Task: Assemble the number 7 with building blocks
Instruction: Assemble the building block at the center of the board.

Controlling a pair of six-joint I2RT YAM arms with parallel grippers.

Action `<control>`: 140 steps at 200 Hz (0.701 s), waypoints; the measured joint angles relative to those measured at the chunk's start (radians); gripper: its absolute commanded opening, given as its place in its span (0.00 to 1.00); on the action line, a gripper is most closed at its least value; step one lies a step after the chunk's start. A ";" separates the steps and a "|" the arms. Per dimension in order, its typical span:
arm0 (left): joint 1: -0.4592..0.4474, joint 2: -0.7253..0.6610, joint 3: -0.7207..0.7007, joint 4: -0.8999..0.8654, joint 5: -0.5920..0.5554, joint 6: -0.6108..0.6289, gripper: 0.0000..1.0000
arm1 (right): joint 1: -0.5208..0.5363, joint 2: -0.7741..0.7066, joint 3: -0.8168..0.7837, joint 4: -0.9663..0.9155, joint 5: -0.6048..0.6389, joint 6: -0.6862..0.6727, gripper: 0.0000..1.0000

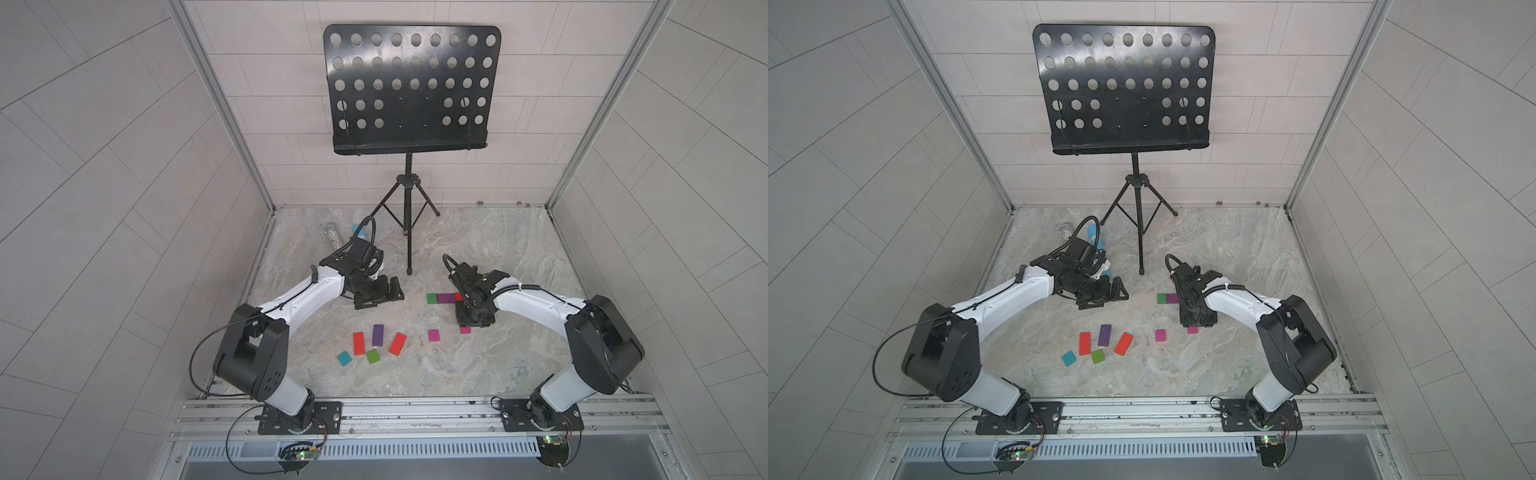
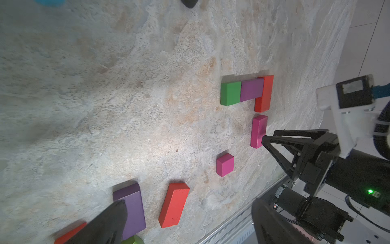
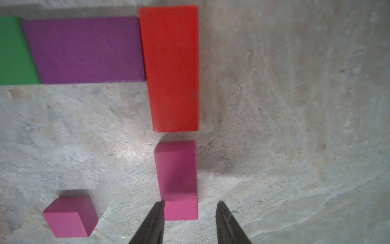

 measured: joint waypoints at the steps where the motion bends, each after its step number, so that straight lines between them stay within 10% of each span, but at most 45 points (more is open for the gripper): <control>1: 0.000 0.000 0.000 0.000 0.000 0.000 1.00 | 0.000 0.002 0.001 0.000 0.000 -0.001 0.44; 140: 0.003 0.017 0.000 0.000 -0.011 0.000 1.00 | 0.000 0.089 0.068 -0.014 -0.016 -0.032 0.30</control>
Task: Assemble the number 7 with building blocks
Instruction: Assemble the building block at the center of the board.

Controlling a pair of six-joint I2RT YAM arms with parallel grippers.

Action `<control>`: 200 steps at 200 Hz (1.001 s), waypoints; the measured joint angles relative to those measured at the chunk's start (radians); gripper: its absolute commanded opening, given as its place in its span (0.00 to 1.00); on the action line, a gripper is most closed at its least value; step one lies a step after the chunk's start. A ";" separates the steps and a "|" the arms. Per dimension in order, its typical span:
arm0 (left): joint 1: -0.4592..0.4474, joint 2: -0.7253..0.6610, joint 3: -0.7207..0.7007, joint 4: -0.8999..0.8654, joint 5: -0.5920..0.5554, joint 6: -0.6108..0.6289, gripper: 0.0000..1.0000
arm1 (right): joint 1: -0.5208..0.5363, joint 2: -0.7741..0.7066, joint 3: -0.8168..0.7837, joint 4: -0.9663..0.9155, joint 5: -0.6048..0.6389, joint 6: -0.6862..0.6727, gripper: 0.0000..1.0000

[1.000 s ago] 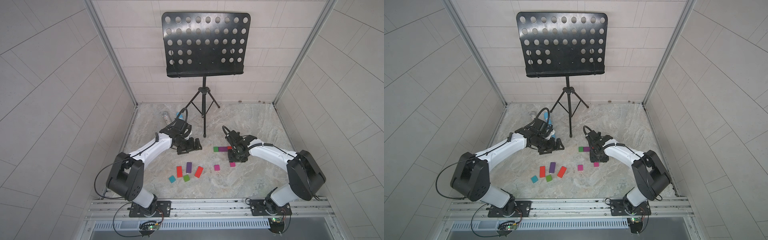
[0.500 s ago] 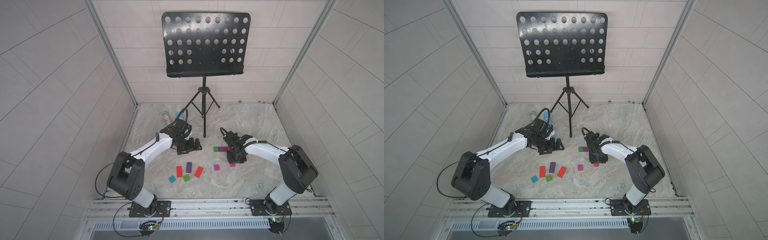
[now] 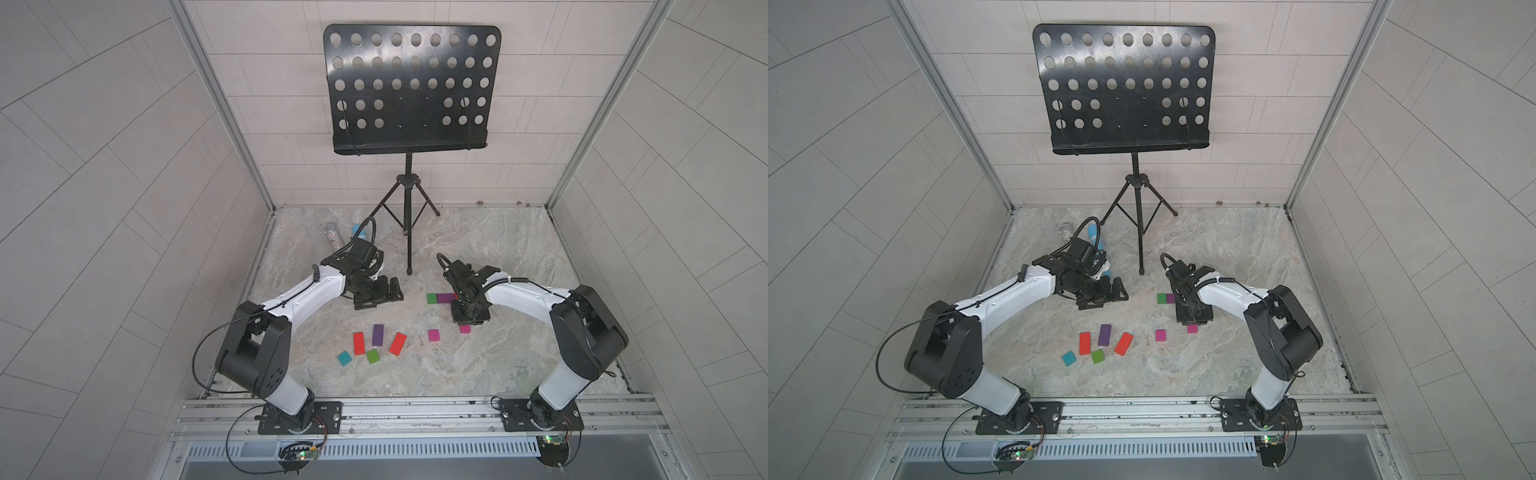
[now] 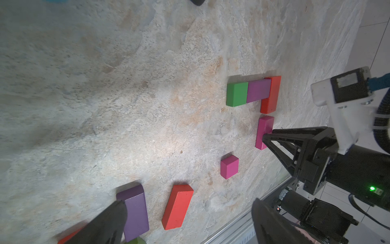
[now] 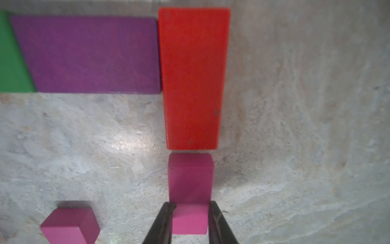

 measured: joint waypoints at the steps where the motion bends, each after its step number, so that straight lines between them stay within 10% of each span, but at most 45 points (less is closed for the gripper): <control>1: 0.000 0.000 0.000 0.000 0.000 0.000 1.00 | 0.000 0.001 0.002 0.000 0.000 0.000 0.30; 200: 0.011 0.000 -0.008 0.000 0.000 0.009 1.00 | 0.005 0.018 0.014 -0.010 0.006 -0.003 0.40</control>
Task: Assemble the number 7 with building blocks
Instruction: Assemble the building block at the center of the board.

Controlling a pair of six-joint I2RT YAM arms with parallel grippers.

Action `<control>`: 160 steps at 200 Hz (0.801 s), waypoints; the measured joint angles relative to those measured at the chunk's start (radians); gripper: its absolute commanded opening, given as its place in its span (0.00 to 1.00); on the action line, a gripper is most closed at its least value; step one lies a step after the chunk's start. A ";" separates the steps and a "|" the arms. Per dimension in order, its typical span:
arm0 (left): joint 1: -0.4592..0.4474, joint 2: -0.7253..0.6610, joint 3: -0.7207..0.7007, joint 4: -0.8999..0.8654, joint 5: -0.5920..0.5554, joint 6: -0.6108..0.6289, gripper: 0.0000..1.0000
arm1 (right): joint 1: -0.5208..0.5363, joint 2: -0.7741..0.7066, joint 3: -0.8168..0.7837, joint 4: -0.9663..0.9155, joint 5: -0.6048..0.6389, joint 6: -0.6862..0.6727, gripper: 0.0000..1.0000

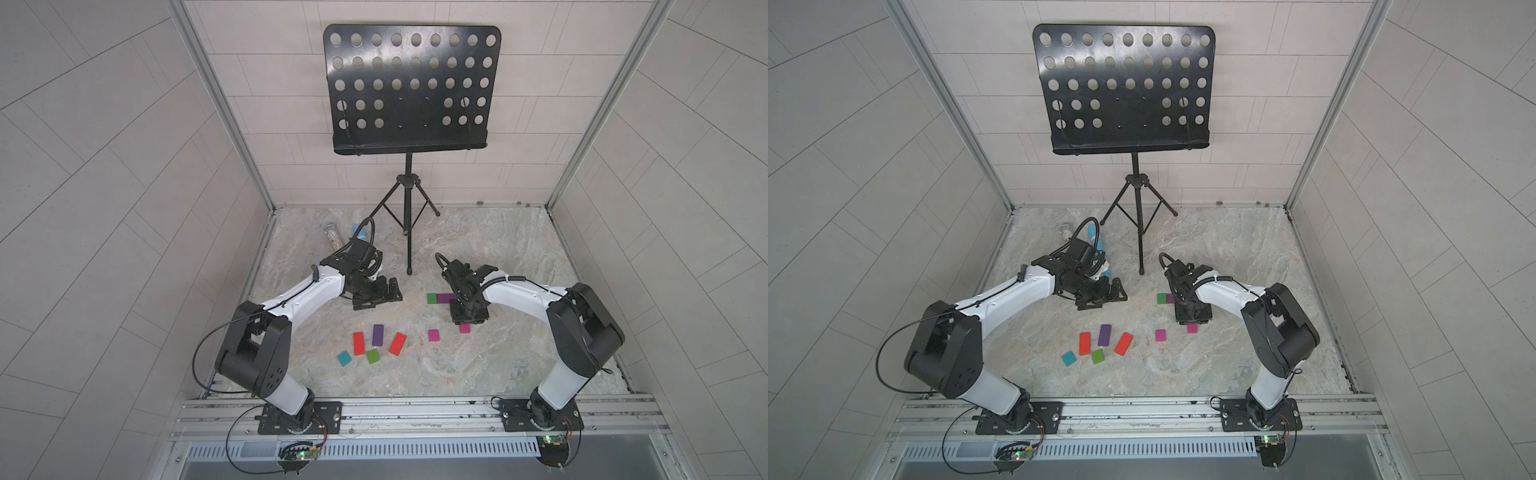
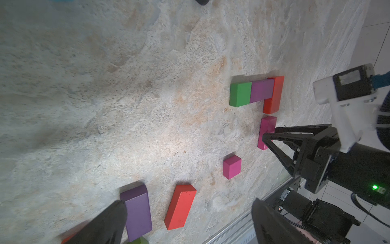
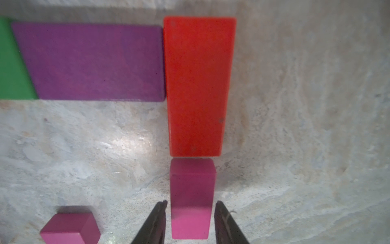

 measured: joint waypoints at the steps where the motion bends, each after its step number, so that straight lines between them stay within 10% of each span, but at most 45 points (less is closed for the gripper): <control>1: 0.000 0.000 0.000 0.000 0.000 0.000 1.00 | 0.000 0.000 0.000 0.000 0.000 0.000 0.40; 160: 0.011 0.000 -0.005 0.000 0.000 0.002 1.00 | 0.000 0.049 0.023 -0.020 0.006 -0.001 0.35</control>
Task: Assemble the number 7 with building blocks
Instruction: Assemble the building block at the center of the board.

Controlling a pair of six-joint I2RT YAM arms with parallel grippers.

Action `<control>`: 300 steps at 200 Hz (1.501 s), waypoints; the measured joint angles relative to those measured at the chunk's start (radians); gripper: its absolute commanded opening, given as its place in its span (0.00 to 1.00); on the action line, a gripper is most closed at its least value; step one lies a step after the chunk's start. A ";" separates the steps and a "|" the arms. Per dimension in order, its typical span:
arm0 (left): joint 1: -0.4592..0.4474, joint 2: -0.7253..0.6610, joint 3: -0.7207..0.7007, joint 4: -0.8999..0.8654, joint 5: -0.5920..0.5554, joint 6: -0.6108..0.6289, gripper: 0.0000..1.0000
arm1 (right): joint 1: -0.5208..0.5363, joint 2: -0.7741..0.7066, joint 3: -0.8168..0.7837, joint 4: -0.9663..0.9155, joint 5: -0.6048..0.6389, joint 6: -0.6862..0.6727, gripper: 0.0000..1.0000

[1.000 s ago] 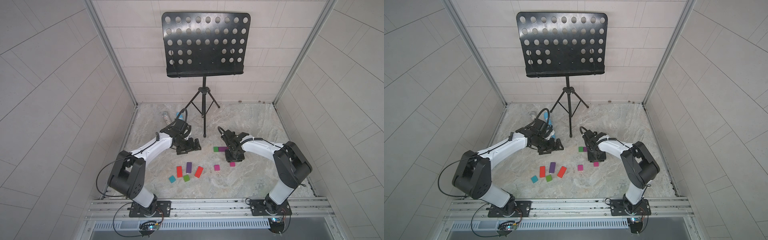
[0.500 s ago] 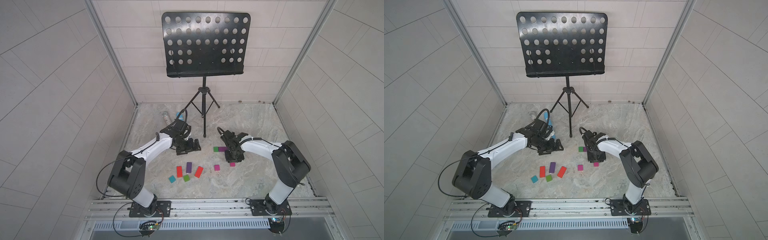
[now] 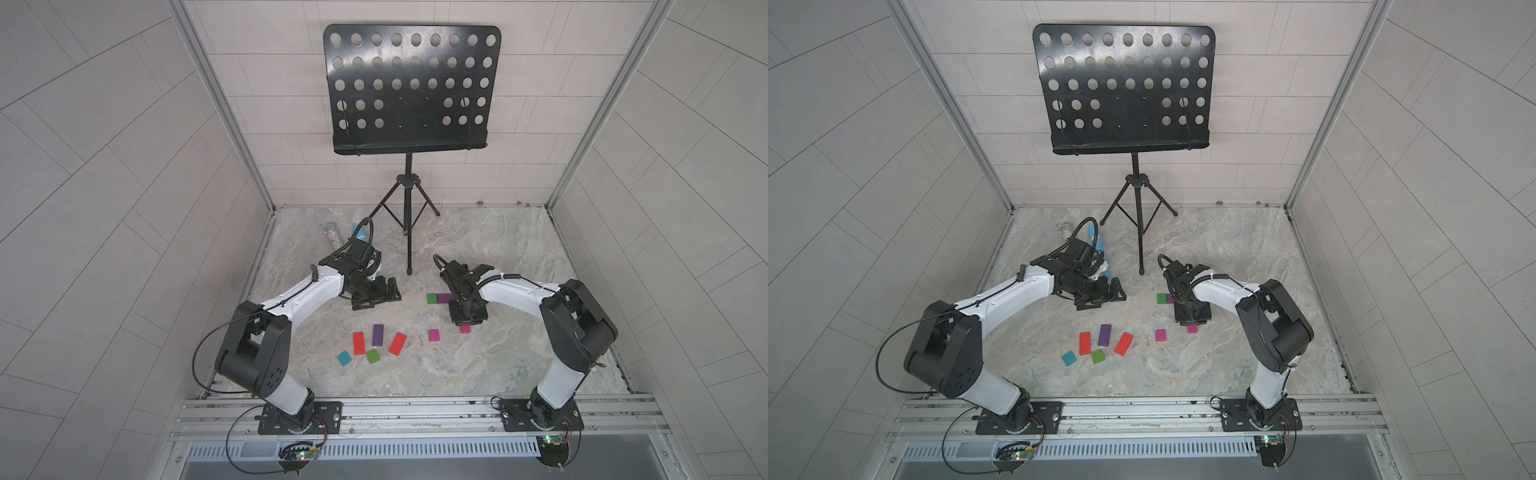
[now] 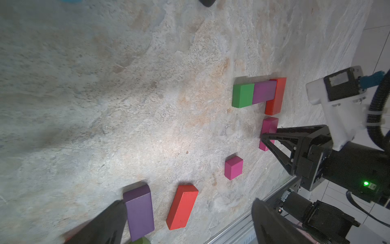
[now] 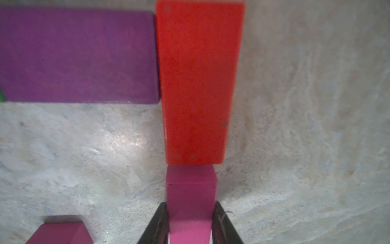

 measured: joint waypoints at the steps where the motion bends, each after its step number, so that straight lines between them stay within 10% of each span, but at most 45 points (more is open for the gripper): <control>1: 0.000 0.000 0.000 0.000 0.000 0.000 1.00 | 0.000 0.001 0.001 -0.001 0.000 0.000 0.35; 300: 0.006 0.000 -0.005 0.001 0.001 0.000 1.00 | -0.014 0.024 0.033 -0.016 0.011 0.013 0.35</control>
